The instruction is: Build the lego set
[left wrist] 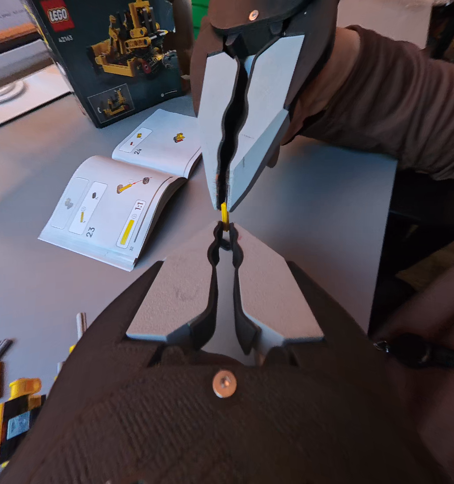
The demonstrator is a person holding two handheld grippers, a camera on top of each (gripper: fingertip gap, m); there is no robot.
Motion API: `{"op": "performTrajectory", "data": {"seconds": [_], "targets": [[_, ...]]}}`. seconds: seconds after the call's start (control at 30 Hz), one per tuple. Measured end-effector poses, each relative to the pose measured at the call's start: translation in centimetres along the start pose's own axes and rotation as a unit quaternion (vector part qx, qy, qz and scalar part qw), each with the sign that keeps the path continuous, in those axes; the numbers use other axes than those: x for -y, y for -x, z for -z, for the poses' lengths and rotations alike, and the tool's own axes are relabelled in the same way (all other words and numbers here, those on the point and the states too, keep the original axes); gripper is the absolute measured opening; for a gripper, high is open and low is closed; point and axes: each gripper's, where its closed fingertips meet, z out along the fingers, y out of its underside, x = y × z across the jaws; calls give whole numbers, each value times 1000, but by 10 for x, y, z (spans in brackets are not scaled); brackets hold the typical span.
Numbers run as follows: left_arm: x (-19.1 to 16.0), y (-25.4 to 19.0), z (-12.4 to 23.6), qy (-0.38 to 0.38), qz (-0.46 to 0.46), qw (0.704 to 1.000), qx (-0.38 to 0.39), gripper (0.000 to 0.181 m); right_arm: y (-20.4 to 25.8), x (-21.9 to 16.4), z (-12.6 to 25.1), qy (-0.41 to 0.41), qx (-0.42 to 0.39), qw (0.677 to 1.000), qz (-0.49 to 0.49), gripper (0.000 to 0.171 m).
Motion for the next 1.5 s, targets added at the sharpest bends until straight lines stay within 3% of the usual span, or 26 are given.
{"op": "performTrajectory", "data": {"seconds": [0.37,0.43,0.67,1.23,1.33,1.5], "targets": [[-2,-1,-1,5,0,1000,-4,2,-1,-4,0,14,-12,1000,22,1],[-1,-5,0,1,-6,1000,-18,11,0,-5,2,16,-7,1000,26,1],[6,-22,9,-31,4,996,-88,17,15,-7,2,9,26,995,92,1],[19,-51,29,-77,78,965,-237,2,55,5,9,-38,73,976,203,1],[23,-44,29,-96,94,966,-222,2,48,11,10,-48,54,980,188,1],[25,-15,21,-107,124,979,-119,2,19,15,10,-46,-1,992,119,3]]}}
